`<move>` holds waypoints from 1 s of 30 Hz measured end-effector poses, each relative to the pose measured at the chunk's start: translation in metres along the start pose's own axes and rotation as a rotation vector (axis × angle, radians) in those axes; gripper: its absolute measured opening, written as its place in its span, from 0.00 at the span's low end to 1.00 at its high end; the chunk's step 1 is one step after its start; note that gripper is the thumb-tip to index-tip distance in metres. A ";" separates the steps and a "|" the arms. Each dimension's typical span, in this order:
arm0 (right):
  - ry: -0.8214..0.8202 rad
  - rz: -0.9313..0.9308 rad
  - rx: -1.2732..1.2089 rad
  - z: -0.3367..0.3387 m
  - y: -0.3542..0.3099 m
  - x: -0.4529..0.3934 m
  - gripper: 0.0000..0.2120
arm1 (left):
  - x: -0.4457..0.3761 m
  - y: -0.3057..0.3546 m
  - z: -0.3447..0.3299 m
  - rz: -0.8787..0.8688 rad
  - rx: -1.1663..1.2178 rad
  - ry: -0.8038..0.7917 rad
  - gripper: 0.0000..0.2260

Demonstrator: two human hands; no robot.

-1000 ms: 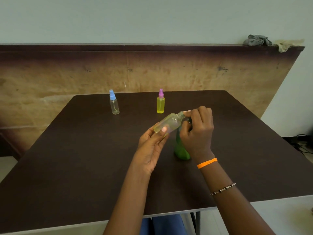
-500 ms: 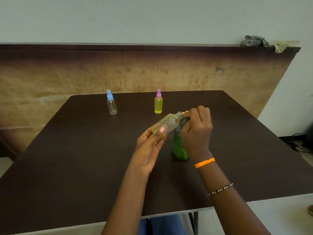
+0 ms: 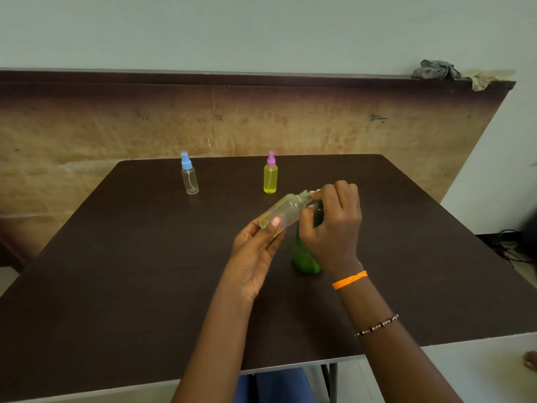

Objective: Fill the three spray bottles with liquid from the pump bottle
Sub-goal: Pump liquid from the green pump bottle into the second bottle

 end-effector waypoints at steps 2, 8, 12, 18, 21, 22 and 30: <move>-0.014 -0.009 -0.025 0.004 0.000 -0.007 0.02 | 0.001 0.001 -0.002 -0.006 -0.002 -0.006 0.18; 0.012 -0.013 -0.029 0.003 0.002 -0.005 0.05 | 0.002 0.000 -0.005 -0.018 -0.012 -0.016 0.16; 0.040 0.003 -0.016 0.000 0.008 0.000 0.07 | 0.001 0.000 -0.005 -0.011 0.012 0.002 0.17; -0.008 -0.019 -0.031 0.007 0.000 -0.015 0.08 | 0.000 0.005 -0.008 -0.027 -0.008 0.004 0.16; 0.017 -0.029 0.016 0.004 -0.002 -0.008 0.08 | -0.002 0.005 -0.008 -0.036 0.001 -0.008 0.17; 0.028 -0.026 0.043 0.002 -0.001 -0.004 0.08 | -0.002 0.004 -0.007 -0.037 0.003 -0.006 0.17; 0.029 -0.019 0.026 0.003 0.000 -0.005 0.10 | -0.002 0.008 -0.006 -0.030 0.001 -0.013 0.16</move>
Point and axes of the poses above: each hand's wrist, its own x-axis away from the middle knuckle, its own z-axis out of the back of the hand, y = z × x, the point moved 4 cm from there along -x, towards the middle knuckle, and after that the axes turned 3 degrees about -y, right-handed, at the moved point
